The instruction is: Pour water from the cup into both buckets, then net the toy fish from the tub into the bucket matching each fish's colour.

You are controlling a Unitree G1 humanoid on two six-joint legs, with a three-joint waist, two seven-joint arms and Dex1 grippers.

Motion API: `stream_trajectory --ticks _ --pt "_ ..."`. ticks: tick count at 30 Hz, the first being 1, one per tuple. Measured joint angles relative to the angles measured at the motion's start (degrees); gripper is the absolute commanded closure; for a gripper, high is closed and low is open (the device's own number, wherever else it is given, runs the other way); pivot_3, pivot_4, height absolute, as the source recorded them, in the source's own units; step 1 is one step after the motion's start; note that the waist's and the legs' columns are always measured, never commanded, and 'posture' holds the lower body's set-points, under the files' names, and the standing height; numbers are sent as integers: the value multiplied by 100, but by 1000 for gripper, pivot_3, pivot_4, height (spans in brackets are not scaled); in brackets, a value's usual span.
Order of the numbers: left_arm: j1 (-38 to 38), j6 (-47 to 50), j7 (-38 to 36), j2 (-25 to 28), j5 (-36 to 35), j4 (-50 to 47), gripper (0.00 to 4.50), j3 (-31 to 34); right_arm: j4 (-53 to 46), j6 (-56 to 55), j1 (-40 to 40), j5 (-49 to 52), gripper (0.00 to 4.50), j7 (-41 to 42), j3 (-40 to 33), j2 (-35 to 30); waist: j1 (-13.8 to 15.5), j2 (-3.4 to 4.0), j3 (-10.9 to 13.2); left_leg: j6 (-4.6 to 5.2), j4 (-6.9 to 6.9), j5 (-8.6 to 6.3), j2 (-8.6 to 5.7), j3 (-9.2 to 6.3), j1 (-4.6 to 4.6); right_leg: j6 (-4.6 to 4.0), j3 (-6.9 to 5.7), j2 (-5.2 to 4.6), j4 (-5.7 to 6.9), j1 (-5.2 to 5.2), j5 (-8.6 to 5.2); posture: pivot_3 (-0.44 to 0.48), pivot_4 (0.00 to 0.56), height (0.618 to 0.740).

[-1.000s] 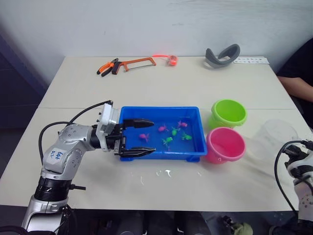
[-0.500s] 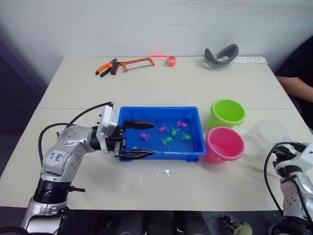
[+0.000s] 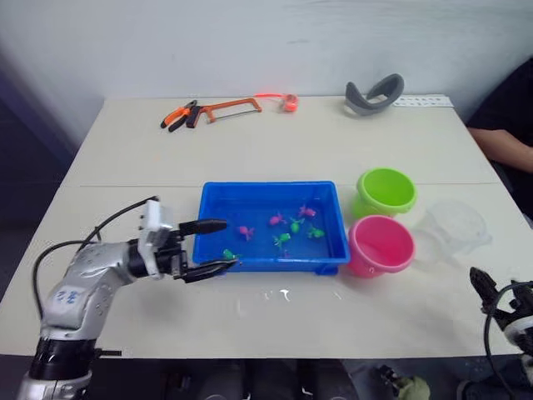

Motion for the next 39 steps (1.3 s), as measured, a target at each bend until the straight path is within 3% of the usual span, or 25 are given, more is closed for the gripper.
stream_trajectory --ticks 3,7,10,19,24,31,39 --pt "433 -459 325 -139 126 33 0 509 -457 -438 29 -10 70 911 66 -441 -4 -11 -3 -8 -1 -7 2 -2 5 0 -2 1 0 0 0 0 150 740" --pt "1113 -2097 960 -388 1014 384 0 1420 -906 -698 -32 309 70 2123 361 -812 11 -16 0 -5 -2 -17 4 -3 -4 -3 -13 0 -13 -3 -2 0 150 740" --pt "1901 -2561 1509 -689 1159 617 0 2244 -962 -1273 -263 64 70 2963 935 -933 9 -42 -4 9 1 -29 4 -3 -8 4 -19 -2 -21 6 1 0 150 740" --pt "3363 -2472 2341 -1532 673 919 0 3434 -633 -2429 -974 -470 70 4276 2530 -787 120 -89 -2 11 13 -50 2 -11 -12 14 -17 -15 -61 11 7 0 150 740" --pt "3888 -1491 3328 -1911 211 848 0 3778 -468 -2700 -1398 -538 70 4506 3049 -640 139 -100 -5 -4 12 -64 5 -12 -12 10 -16 -16 -62 9 4 0 150 740" --pt "3504 -562 4650 -1965 5 -65 0 3761 -192 -2925 -1745 -667 70 4611 3376 -569 164 -119 -9 -15 13 -64 3 -16 -11 7 -18 -20 -58 11 5 0 150 740" --pt "1583 1912 6868 -1353 17 -671 0 3118 -39 -2814 -1922 -667 70 4479 3423 -571 142 -122 -11 -2 13 -44 2 -16 -12 8 -23 -10 -17 9 6 0 150 740"
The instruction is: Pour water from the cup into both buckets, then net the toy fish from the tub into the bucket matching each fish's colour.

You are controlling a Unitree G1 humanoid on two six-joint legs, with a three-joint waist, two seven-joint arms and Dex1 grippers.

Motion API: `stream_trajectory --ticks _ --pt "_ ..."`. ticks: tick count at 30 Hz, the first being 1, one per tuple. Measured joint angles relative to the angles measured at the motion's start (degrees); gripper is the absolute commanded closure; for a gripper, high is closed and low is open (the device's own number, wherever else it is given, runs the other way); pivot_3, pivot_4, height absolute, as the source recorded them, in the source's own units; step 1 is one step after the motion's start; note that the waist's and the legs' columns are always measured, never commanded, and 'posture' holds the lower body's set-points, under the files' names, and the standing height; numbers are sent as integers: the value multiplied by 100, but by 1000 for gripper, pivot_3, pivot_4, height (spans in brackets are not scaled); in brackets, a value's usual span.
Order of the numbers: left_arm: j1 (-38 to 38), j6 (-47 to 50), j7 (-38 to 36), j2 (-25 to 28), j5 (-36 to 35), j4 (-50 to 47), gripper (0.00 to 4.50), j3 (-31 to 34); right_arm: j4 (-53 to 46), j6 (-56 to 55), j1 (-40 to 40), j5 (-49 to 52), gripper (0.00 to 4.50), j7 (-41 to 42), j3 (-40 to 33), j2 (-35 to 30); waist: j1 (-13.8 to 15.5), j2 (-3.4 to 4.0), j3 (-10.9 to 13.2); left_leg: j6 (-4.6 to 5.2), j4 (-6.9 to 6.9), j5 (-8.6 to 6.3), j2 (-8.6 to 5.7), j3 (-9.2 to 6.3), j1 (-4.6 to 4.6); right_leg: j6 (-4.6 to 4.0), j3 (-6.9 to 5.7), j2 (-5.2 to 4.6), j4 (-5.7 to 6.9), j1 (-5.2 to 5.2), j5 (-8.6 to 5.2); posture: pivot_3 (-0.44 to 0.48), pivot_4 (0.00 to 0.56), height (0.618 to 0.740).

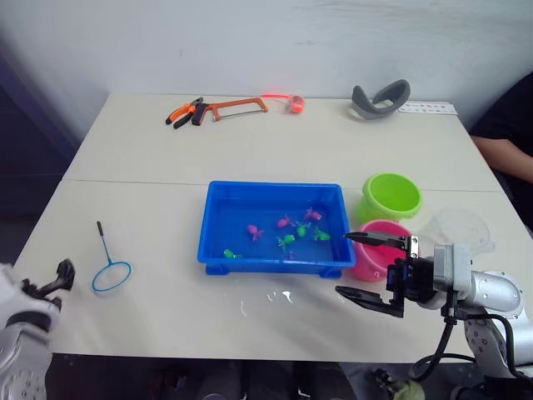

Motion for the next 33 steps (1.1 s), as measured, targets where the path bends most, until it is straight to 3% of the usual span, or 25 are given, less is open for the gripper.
stream_trajectory --ticks 8,17,20,28,33 --pt "-1570 1589 484 560 400 953 0 -847 -152 408 -220 16 70 -295 75 -65 -3 -1 0 -13 -1 9 -1 2 0 0 -8 9 12 -5 0 0 150 740" --pt "-2411 2042 204 703 870 2190 0 -1263 -507 585 -127 15 70 -667 -26 -144 1 -7 -4 -19 0 17 -3 2 2 1 -11 9 14 -4 -1 0 150 740" --pt "-2572 2070 183 723 1020 2421 843 -1255 -520 604 -107 12 0 -756 -27 -144 2 -7 -4 -21 0 24 -4 2 7 1 -9 6 21 -3 -1 0 150 740" --pt "-2524 1979 -69 716 1204 2744 4353 -1161 -525 612 -186 8 0 -949 -25 -144 3 50 -37 -23 -2 24 -6 4 13 1 -6 3 25 -3 0 0 150 740" --pt "-2479 1634 -421 707 1213 2931 4478 -1008 -525 613 -213 1 0 -992 -24 -145 -2 78 -54 -28 -3 23 -6 12 22 1 2 1 23 -4 -1 0 150 740"
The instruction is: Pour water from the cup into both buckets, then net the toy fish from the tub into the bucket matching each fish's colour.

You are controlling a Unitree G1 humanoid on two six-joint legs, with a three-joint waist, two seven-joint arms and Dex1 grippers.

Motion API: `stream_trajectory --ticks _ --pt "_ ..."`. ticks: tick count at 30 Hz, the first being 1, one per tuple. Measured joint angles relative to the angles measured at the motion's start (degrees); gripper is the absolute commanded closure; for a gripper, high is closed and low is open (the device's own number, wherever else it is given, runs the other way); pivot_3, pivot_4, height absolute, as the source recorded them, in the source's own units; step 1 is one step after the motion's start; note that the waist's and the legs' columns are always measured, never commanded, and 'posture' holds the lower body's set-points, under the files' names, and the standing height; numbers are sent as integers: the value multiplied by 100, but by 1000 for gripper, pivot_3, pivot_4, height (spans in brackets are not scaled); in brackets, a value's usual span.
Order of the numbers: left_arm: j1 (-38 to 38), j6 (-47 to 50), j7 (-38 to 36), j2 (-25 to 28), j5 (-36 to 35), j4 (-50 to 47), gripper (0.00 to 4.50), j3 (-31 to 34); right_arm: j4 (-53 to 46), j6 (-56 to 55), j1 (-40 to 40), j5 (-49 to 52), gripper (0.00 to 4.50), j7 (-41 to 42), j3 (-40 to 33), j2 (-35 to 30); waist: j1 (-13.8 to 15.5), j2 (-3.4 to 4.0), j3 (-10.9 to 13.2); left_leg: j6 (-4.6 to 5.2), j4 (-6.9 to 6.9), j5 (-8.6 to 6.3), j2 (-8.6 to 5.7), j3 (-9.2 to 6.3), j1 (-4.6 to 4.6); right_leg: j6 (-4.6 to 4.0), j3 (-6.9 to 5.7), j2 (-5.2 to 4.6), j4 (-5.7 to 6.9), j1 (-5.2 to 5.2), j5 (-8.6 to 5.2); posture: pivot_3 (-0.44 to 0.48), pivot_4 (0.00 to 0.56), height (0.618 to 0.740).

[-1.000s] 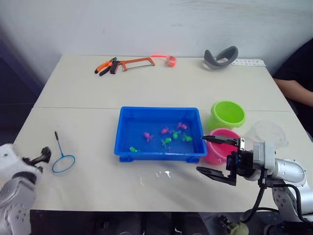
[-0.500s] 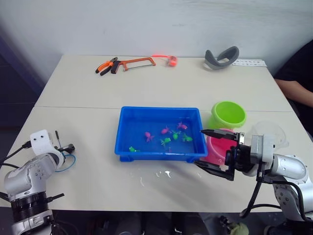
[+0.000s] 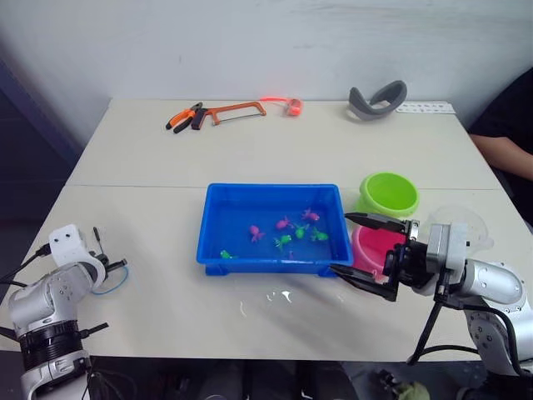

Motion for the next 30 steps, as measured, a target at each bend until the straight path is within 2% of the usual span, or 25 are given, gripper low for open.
stream_trajectory --ticks 2,4,6,7,10,12,13,14,15,17,19,20,24,30 --pt "190 -458 -465 -13 -80 9 4478 42 1 12 -4 2 0 -2 -2 -11 -2 -1 1 -9 0 -4 1 0 -2 -1 0 0 -3 -3 -1 0 150 740" --pt "452 -1041 -1390 -44 -375 -247 4478 72 -38 166 -71 44 0 -22 3 -82 7 -44 25 -16 4 -4 2 -11 -19 -4 -6 -2 -3 -11 -1 0 150 740" --pt "509 -1206 -1818 34 -555 -469 4478 83 -86 294 -85 89 0 -34 0 -182 14 -67 32 -16 6 -4 3 -21 -26 -5 -10 -4 -4 -12 -1 0 150 740" --pt "563 -1399 -2317 191 -724 -674 4478 112 -167 494 -131 200 0 -67 -1 -277 11 -81 36 -16 8 -4 3 -25 -28 -5 -12 -5 -10 -11 -1 0 150 740" --pt "691 -2492 -4780 1243 -1278 -1624 4478 123 -590 1432 -267 692 0 -382 -17 -694 -27 -72 42 -10 1 -8 3 -24 -28 -11 -13 -8 -51 -3 -4 0 150 740" --pt "773 -2894 -6049 1876 -1292 -1927 4478 -416 -796 2227 -641 635 0 -951 36 -1103 -38 -12 55 -3 0 -11 0 -16 -29 -11 -10 -13 -57 -3 -4 0 150 740" --pt "777 -2955 -6308 1977 -1282 -1985 4478 -581 -826 2389 -747 632 0 -1059 41 -1182 -37 1 59 -1 -3 -10 -1 -16 -29 -11 -11 -14 -59 -3 -4 0 150 740" --pt "773 -3076 -6858 2193 -1247 -2048 4478 -1054 -880 2679 -1008 644 0 -1217 133 -1238 -37 4 61 4 -7 -5 5 -18 -27 -16 -16 -5 -56 -6 -6 0 150 740" --pt "772 -3080 -6879 2198 -1244 -2048 4478 -1072 -883 2688 -1018 645 0 -1222 139 -1239 -37 4 61 3 -7 -5 6 -20 -28 -19 -18 -4 -54 -7 -8 0 150 740" --pt "476 -3117 -7601 2488 -1149 -2087 4478 -1882 -922 3092 -1330 908 0 -1221 340 -1265 -29 1 78 -2 -8 -1 13 -24 -35 -28 -27 5 -41 -16 -14 0 150 740" --pt "-148 -3274 -8109 2541 -922 -2173 4478 -2617 -966 3445 -1646 1096 0 -1120 558 -1347 -1 6 84 2 -4 1 9 -23 -41 -27 -29 4 -35 -19 -14 0 150 740" --pt "-665 -3443 -8262 2523 -582 -2195 4478 -3131 -969 3648 -1876 1116 0 -1088 742 -1375 6 4 85 6 0 3 6 -24 -42 -25 -31 4 -28 -16 -12 0 150 740" --pt "-1632 -3730 -8266 2160 209 -1919 4478 -4044 -965 4159 -2341 1191 0 -1098 1159 -1345 -11 -1 87 26 3 12 -4 -13 -50 -12 -30 8 -15 -15 -6 0 150 740" --pt "-2209 -3964 -8222 1629 832 -1642 4478 -4709 -961 4410 -2655 1034 0 -1199 1574 -1122 -11 -31 105 30 17 11 -1 -12 -80 -8 -37 39 -11 -40 -6 0 150 740"
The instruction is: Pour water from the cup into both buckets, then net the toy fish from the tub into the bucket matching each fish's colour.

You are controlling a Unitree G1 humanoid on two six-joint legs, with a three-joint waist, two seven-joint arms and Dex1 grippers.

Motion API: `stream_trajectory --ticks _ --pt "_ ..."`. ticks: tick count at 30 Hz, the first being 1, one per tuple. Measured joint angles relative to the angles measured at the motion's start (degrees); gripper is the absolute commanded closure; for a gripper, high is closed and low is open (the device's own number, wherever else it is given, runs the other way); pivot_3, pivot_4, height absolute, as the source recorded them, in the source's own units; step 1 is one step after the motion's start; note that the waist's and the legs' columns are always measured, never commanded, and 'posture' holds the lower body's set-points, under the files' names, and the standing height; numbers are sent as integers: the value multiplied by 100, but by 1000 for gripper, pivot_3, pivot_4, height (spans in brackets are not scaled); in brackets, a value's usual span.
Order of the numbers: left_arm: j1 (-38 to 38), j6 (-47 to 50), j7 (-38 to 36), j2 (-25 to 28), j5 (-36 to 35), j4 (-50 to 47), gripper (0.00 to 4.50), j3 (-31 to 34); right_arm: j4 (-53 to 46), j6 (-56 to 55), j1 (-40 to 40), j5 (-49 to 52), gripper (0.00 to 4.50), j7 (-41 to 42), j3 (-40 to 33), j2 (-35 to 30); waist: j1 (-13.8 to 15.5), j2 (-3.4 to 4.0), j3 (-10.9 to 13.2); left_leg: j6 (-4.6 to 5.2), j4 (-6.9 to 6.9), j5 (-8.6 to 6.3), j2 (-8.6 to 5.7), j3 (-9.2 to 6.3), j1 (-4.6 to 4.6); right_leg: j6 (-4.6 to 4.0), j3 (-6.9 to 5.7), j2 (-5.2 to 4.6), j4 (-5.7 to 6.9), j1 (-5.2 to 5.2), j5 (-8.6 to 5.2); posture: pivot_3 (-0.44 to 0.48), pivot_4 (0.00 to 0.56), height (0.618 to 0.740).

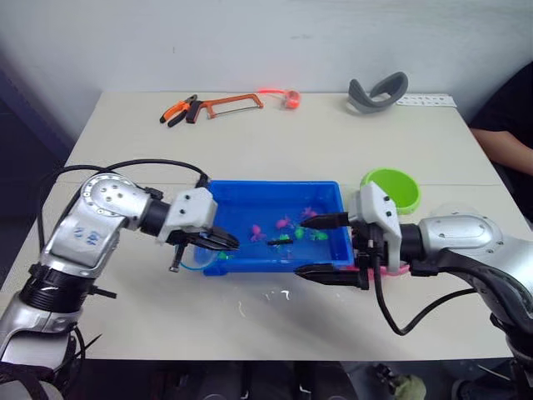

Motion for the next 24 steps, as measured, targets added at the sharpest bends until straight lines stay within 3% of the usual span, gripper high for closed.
stream_trajectory --ticks 4,8,15,18,22,23,24 --pt "-159 346 121 -230 45 -14 4478 -90 15 40 -131 -154 0 -58 205 188 4 -1 0 6 68 -2 0 -13 -67 7 -8 1 37 -47 4 0 150 740" --pt "-171 592 300 -480 48 -156 4478 -214 87 99 -232 -298 0 -144 408 419 4 -9 5 14 86 4 -3 -11 -70 13 -2 -3 55 -49 7 0 150 740" --pt "-169 656 389 -480 50 -250 4478 -217 282 126 -233 -395 0 -197 433 618 3 -9 5 14 86 7 -4 -12 -66 13 3 -7 62 -49 7 0 150 740" --pt "-126 664 444 -480 50 -381 4500 -217 330 123 -212 -410 1293 -179 432 618 3 -9 5 14 86 7 -5 -12 -67 13 3 -7 61 -49 7 0 150 740" --pt "-49 660 480 -483 49 -402 4500 -217 375 107 -181 -495 3436 -132 432 617 4 -10 5 14 87 7 -5 -11 -66 13 3 -7 63 -49 7 0 150 740" --pt "-42 656 480 -483 49 -413 4500 -217 390 105 -180 -513 3580 -125 432 617 4 -9 5 14 87 7 -5 -11 -66 13 3 -7 63 -49 8 0 150 740" --pt "-34 651 480 -483 49 -429 4500 -217 423 99 -180 -532 4114 -111 431 617 3 -9 5 14 87 7 -5 -11 -66 13 3 -7 63 -49 7 0 150 740"
